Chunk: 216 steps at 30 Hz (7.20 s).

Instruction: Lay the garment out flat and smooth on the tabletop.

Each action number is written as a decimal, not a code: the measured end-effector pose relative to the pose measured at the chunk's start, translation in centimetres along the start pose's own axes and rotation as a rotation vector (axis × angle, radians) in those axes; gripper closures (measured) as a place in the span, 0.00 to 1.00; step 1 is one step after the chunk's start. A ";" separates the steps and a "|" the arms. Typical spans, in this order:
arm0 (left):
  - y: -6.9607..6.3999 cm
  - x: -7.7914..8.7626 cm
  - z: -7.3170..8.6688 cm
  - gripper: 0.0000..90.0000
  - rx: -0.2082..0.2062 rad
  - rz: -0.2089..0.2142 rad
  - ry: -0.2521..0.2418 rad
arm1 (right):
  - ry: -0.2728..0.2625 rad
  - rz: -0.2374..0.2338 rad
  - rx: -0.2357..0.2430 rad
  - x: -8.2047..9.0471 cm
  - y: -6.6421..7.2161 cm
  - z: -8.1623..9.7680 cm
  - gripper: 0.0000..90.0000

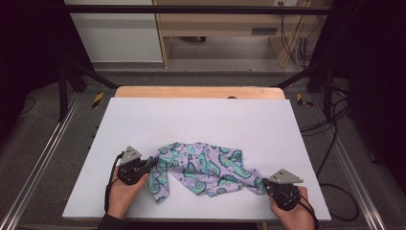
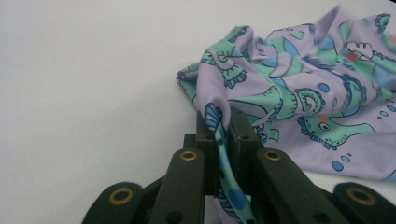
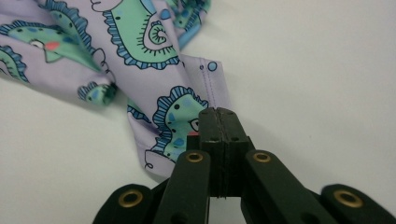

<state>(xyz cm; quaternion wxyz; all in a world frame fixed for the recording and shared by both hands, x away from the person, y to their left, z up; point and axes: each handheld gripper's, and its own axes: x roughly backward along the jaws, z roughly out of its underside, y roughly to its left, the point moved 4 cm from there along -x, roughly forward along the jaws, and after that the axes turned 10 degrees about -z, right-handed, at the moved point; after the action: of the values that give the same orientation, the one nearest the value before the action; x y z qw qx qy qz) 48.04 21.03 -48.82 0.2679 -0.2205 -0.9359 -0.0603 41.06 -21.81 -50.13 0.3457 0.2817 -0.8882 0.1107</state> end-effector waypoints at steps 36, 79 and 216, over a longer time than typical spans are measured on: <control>-0.4 0.1 0.0 0.94 -0.017 0.020 0.004 | -0.003 -0.364 0.107 -7.0 5.2 -8.9 1.00; -0.2 1.7 -2.6 0.94 -0.045 0.031 -0.055 | -0.106 -0.332 0.141 -5.1 4.1 -12.2 0.99; 0.3 -4.6 -16.2 0.64 -0.087 -0.178 -0.125 | -0.279 -0.119 -0.021 -4.7 -4.0 -23.0 0.66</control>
<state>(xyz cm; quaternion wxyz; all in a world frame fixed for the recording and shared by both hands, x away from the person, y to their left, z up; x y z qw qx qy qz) 59.37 15.84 -37.49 0.1929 -0.1511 -0.9632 -0.1107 58.89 -14.08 -36.42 0.2276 0.3430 -0.9104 0.0404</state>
